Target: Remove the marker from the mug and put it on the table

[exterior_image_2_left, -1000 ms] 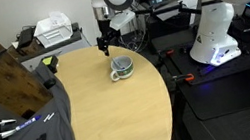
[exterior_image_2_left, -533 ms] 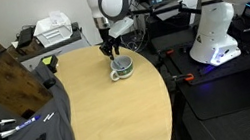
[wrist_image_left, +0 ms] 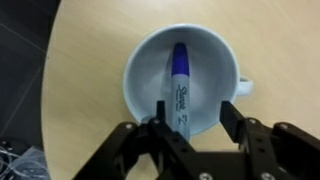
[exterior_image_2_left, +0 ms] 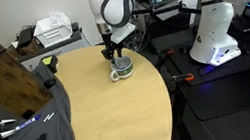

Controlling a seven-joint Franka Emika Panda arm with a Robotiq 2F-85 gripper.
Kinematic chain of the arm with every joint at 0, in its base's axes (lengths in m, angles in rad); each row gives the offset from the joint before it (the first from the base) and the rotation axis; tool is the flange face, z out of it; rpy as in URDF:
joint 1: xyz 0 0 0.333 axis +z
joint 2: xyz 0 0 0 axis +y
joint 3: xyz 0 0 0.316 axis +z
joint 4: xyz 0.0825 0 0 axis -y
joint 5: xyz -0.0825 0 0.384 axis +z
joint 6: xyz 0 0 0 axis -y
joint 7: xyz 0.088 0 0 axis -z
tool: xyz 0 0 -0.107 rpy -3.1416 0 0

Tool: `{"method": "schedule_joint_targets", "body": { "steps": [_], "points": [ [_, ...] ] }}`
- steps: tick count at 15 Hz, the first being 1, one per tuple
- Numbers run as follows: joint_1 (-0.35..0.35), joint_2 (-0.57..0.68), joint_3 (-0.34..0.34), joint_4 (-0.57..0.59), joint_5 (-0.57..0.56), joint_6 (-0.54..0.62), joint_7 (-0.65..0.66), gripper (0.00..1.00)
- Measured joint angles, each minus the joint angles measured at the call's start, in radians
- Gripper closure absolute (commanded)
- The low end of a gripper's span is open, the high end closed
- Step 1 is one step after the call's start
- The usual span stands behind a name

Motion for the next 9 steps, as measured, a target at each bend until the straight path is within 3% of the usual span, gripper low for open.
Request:
{"method": "schedule_joint_targets", "body": {
  "steps": [2,6,9],
  "points": [
    [0.002,0.025,0.0,-0.003,0.027,0.064,-0.002,0.44],
    [0.002,0.064,0.003,-0.012,0.085,0.163,-0.029,0.43],
    [0.001,0.065,0.011,-0.025,0.097,0.193,-0.056,0.48]
  ]
}}
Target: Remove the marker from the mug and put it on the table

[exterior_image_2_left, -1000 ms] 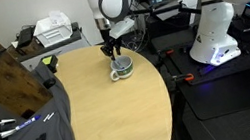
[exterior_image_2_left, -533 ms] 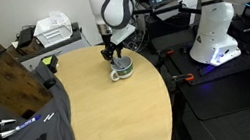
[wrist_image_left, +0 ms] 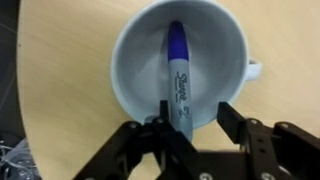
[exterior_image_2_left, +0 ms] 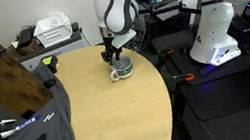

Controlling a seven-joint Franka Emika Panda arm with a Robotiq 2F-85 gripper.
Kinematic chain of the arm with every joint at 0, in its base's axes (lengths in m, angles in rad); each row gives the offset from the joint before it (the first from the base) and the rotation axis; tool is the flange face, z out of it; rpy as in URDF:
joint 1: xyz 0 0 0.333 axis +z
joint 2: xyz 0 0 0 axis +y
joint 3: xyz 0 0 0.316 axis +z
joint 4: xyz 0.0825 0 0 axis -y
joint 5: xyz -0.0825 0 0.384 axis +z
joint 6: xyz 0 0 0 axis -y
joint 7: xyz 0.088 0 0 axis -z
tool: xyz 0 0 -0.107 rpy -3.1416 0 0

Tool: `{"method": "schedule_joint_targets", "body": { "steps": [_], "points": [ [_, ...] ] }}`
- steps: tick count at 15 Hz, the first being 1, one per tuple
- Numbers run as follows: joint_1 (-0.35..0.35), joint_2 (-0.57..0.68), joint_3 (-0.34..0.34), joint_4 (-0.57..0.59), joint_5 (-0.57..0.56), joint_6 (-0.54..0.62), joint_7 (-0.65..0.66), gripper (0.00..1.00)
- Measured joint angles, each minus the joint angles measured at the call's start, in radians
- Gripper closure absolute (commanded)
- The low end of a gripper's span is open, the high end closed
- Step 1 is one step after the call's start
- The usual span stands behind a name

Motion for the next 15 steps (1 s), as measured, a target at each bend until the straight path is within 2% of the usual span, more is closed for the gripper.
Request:
{"method": "schedule_joint_targets", "body": {
  "steps": [4,9,10,11,13,15],
  "points": [
    [-0.001,-0.012,0.009,-0.032,0.0,0.047,-0.018,0.48],
    [-0.012,-0.062,0.03,-0.114,0.018,0.073,-0.066,0.37],
    [-0.014,-0.073,0.035,-0.13,0.03,0.077,-0.079,0.39],
    [-0.015,-0.085,0.039,-0.143,0.036,0.081,-0.09,0.37],
    [-0.016,-0.104,0.043,-0.164,0.047,0.087,-0.107,0.44],
    [-0.017,-0.108,0.043,-0.176,0.055,0.099,-0.124,0.47]
  ]
}}
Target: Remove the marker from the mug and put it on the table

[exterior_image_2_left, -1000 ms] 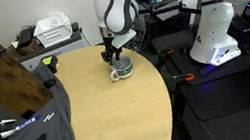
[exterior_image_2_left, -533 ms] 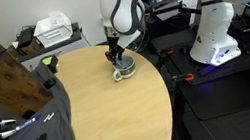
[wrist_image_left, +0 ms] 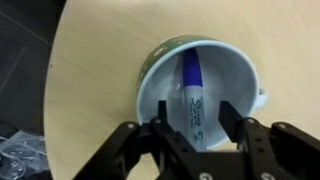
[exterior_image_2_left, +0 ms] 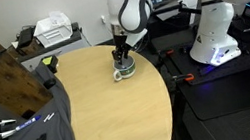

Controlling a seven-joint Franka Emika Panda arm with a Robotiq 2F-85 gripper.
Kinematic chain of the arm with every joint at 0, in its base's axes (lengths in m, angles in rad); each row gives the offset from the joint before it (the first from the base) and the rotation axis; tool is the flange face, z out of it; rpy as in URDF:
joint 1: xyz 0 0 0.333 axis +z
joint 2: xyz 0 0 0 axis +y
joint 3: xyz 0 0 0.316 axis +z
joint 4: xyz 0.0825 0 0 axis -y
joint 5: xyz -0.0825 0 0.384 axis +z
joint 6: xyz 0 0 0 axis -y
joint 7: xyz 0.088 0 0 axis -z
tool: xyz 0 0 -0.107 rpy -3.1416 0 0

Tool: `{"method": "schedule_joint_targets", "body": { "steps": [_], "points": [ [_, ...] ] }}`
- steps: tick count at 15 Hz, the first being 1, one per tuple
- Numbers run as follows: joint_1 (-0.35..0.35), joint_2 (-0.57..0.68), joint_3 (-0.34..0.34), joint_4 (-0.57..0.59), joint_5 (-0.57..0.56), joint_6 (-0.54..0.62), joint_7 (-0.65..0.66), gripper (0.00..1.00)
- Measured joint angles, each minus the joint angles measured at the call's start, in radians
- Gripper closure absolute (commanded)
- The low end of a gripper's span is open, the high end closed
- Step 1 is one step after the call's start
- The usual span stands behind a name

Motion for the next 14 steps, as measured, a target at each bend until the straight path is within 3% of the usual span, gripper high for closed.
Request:
{"method": "schedule_joint_targets", "body": {
  "steps": [5,10,11,12,14],
  "points": [
    [0.0,0.018,0.001,0.0,0.0,0.03,-0.009,0.57],
    [0.008,0.049,0.005,0.013,-0.032,0.047,-0.011,0.52],
    [0.01,0.06,0.001,0.018,-0.047,0.052,-0.011,0.58],
    [0.014,0.074,-0.008,0.025,-0.065,0.057,-0.01,0.78],
    [0.022,0.1,-0.026,0.044,-0.09,0.061,-0.009,0.94]
  ]
}}
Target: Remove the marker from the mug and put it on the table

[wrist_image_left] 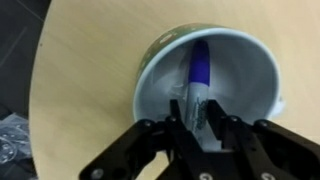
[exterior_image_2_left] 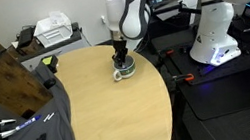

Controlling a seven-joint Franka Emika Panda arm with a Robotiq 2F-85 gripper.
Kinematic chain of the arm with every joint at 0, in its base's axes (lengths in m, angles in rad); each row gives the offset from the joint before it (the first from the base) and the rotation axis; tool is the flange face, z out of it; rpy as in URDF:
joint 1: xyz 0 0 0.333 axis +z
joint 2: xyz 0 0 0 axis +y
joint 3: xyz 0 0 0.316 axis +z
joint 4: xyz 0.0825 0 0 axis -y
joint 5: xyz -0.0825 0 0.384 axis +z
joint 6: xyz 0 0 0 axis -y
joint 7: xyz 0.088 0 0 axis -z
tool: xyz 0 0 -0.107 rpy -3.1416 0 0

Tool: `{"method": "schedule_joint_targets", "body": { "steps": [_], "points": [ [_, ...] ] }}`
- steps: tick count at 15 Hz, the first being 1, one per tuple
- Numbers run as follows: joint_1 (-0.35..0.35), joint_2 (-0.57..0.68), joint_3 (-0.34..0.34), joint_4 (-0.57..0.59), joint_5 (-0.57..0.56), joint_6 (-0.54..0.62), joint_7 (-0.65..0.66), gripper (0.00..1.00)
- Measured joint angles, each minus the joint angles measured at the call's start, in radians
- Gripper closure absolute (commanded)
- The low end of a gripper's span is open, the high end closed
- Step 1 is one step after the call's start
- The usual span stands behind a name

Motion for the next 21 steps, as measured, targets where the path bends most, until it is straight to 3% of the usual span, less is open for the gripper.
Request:
{"method": "schedule_joint_targets", "body": {
  "steps": [1,2,6,8,11,12,13,17,21],
  "points": [
    [0.002,0.009,-0.003,0.011,-0.004,0.0,0.0,0.99],
    [0.003,0.013,0.0,0.021,-0.004,0.001,0.0,0.95],
    [0.03,0.001,0.006,0.036,-0.013,0.0,0.007,0.94],
    [0.103,-0.012,-0.086,0.018,-0.092,0.0,0.069,0.94],
    [0.26,-0.026,-0.337,-0.003,-0.37,-0.04,0.259,0.94],
    [0.3,-0.046,-0.391,0.001,-0.426,-0.072,0.286,0.94],
    [0.319,-0.081,-0.401,0.005,-0.447,-0.109,0.287,0.94],
    [0.282,-0.3,-0.217,0.009,-0.429,-0.288,0.283,0.94],
    [0.192,-0.44,-0.048,0.055,-0.401,-0.622,0.317,0.94]
  ]
}}
